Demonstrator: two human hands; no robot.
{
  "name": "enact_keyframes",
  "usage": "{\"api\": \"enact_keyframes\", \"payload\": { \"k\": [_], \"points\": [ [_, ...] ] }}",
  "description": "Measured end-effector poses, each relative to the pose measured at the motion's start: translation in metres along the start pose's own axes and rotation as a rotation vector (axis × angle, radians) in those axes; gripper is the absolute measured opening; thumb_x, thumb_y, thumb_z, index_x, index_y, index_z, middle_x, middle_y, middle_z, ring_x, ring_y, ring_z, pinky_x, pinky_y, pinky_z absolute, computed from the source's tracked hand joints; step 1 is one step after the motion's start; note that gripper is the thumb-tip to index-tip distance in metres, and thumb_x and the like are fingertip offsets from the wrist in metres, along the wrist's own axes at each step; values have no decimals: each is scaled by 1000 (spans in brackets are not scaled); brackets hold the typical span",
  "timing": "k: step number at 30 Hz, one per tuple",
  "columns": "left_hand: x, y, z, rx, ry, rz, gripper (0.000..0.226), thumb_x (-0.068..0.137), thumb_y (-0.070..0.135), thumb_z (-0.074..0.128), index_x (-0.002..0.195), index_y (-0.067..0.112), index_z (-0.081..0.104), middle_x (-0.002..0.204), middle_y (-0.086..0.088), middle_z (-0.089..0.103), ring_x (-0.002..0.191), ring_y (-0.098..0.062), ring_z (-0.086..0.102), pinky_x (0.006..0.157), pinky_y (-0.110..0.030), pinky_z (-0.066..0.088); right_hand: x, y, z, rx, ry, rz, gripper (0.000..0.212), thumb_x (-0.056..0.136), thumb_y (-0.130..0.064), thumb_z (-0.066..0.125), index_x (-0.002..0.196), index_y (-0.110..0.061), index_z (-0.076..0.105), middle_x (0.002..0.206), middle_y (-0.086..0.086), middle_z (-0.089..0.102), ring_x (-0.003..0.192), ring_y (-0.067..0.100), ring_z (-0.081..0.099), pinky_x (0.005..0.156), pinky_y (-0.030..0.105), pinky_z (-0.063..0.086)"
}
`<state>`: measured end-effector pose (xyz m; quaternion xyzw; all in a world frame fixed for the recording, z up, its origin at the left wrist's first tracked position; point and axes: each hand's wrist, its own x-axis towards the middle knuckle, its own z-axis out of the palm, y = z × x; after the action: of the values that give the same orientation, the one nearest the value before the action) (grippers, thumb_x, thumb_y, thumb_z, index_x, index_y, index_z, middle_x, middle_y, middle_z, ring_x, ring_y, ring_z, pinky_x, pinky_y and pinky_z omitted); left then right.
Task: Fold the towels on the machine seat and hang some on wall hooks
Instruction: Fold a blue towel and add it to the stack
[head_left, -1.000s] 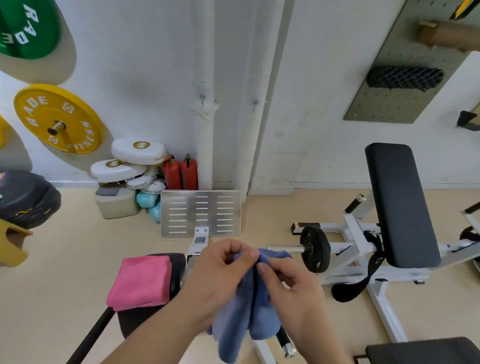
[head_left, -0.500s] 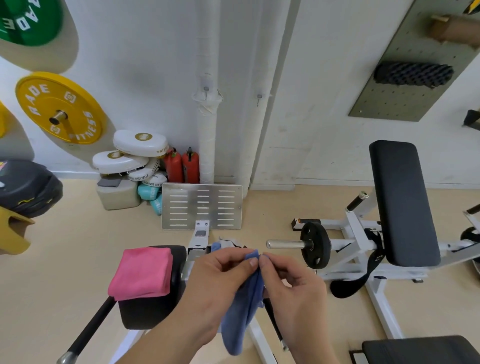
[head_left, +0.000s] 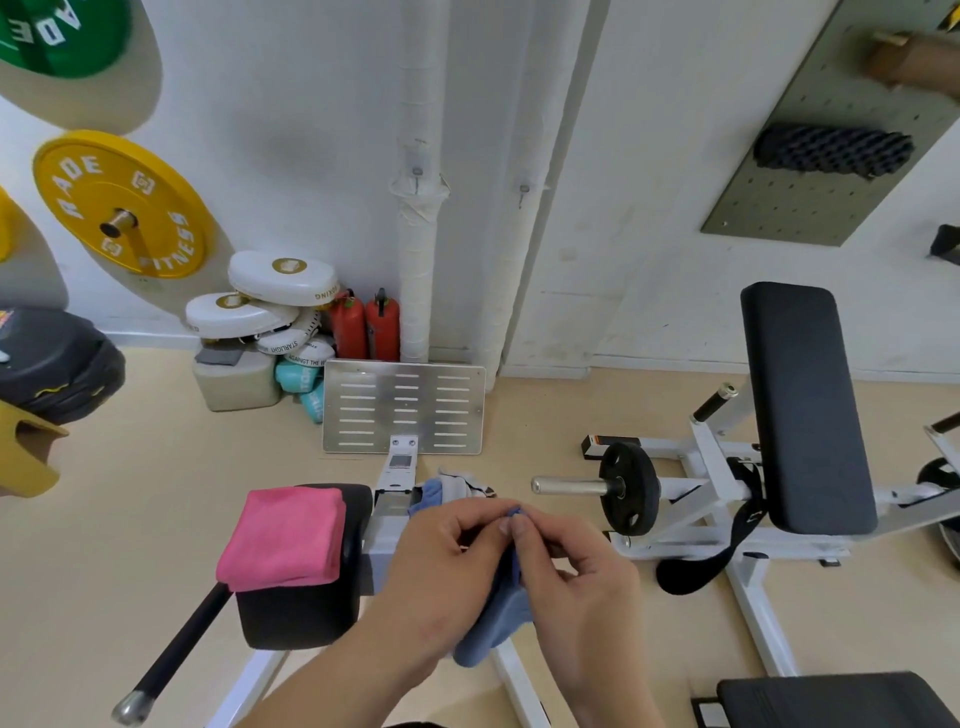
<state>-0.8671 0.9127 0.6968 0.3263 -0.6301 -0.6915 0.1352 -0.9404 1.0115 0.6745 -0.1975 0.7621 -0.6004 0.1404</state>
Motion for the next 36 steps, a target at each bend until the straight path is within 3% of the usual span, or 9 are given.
{"api": "enact_keyframes", "payload": {
  "k": [3, 8, 11, 14, 16, 19, 25, 30, 36],
  "points": [
    [1, -5, -2, -10, 54, 7, 27, 100, 10, 63, 97, 28, 83, 95, 13, 81, 93, -1, 74, 78, -8, 53, 0, 4, -3, -43, -59, -19, 31, 93, -1, 70, 98, -29, 83, 90, -6, 75, 92, 14, 72, 82, 42, 61],
    [3, -9, -5, 29, 62, 22, 28, 88, 10, 77, 104, 32, 81, 103, 16, 78, 95, 3, 71, 81, -10, 53, 2, 4, -5, -38, -196, 11, 54, 91, 14, 53, 103, -33, 77, 94, -8, 71, 94, 7, 69, 82, 17, 55],
    [4, -9, -8, 18, 100, 32, 25, 87, 4, 77, 96, 27, 84, 96, 13, 79, 92, 2, 72, 76, -7, 51, 3, 1, -4, 28, -215, 10, 41, 88, -4, 56, 97, -36, 80, 95, -6, 72, 95, 9, 72, 85, 19, 56],
    [3, -6, -13, 40, 79, 47, 22, 92, 7, 73, 93, 25, 84, 91, 13, 80, 91, 1, 73, 79, -9, 52, 3, -1, -7, 25, -203, -29, 54, 93, 7, 64, 91, -45, 76, 101, -10, 72, 93, 15, 75, 80, 26, 61],
    [1, -3, -18, 97, 31, 75, 27, 95, 6, 70, 94, 29, 83, 92, 15, 79, 93, 0, 73, 84, -12, 54, 5, -5, -13, -45, -199, -105, 54, 89, 9, 70, 90, -45, 72, 108, -19, 68, 98, 9, 72, 78, 20, 59],
    [-2, 3, -24, 144, -16, 148, 35, 96, 3, 65, 98, 34, 82, 96, 15, 78, 98, -2, 72, 91, -19, 56, 8, -12, -23, -91, -285, -112, 33, 86, -4, 78, 102, -31, 68, 113, -19, 71, 113, 0, 66, 91, 11, 49],
    [-5, 7, -26, 143, 4, 205, 49, 93, 4, 70, 107, 51, 74, 96, 15, 78, 92, -6, 72, 94, -24, 57, 16, -22, -28, -43, -334, -49, 32, 84, -9, 82, 107, -28, 69, 84, -3, 72, 87, 9, 70, 87, 16, 54],
    [-6, 1, -31, 207, -51, 222, 55, 92, 8, 71, 109, 61, 68, 96, 17, 76, 91, -5, 70, 90, -19, 55, 20, -15, -33, -104, -360, -17, 10, 81, -15, 85, 85, -24, 82, 82, 0, 73, 82, 13, 71, 77, 28, 59],
    [-4, -9, -27, 190, -82, 205, 39, 92, 11, 74, 119, 35, 57, 94, 7, 79, 92, -11, 74, 89, -30, 58, 20, -12, -36, -173, -353, 70, 8, 79, -20, 87, 74, -24, 82, 81, 0, 69, 77, 19, 69, 75, 43, 58]
  ]
}}
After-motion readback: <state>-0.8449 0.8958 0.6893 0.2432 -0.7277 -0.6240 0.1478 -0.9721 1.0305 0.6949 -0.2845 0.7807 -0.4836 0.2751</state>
